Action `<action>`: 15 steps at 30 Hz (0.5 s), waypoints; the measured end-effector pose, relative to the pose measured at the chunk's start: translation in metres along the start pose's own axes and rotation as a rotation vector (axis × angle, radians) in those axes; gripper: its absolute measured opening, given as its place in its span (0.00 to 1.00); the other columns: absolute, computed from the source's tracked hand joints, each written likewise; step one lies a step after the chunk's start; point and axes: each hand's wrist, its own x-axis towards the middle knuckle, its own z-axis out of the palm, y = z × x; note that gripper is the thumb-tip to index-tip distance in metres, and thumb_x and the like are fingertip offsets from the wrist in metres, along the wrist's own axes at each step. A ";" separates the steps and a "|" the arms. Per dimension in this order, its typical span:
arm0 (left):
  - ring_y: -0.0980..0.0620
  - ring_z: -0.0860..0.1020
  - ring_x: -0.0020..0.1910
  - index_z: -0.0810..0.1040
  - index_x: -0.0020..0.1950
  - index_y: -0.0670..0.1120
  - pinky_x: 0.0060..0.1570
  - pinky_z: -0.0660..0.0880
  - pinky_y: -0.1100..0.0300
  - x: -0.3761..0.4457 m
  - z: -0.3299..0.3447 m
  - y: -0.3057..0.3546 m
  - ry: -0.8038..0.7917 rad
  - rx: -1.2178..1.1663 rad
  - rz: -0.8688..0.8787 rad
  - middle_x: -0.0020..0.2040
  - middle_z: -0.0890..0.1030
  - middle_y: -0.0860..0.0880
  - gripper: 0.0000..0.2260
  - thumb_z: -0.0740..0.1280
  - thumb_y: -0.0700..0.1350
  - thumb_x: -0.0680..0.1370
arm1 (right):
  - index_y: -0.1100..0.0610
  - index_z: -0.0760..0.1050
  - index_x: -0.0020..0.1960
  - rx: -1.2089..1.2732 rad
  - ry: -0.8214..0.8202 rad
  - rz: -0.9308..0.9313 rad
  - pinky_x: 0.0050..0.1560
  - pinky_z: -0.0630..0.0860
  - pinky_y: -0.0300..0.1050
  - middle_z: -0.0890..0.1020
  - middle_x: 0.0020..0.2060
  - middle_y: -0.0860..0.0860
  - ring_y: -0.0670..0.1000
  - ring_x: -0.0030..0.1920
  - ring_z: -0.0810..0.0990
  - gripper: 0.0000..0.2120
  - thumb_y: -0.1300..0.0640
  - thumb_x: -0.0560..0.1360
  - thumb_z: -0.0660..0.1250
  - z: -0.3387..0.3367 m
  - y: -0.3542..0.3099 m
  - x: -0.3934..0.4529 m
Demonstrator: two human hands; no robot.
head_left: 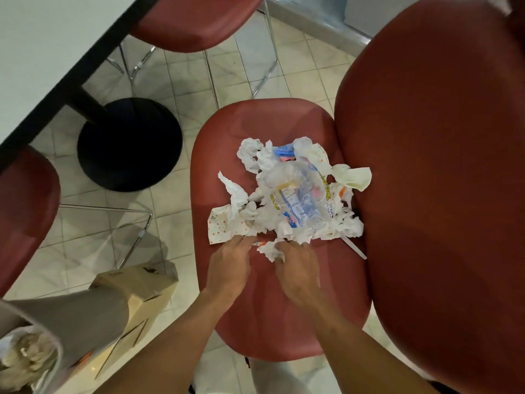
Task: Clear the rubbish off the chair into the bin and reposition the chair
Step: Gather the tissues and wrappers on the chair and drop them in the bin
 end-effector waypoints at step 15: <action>0.50 0.80 0.48 0.80 0.60 0.49 0.48 0.76 0.60 -0.108 -0.139 -0.038 0.135 -0.287 -0.149 0.53 0.82 0.48 0.16 0.61 0.34 0.78 | 0.53 0.77 0.60 0.162 0.121 -0.067 0.55 0.75 0.52 0.82 0.52 0.52 0.56 0.55 0.77 0.16 0.59 0.72 0.67 -0.039 -0.130 -0.106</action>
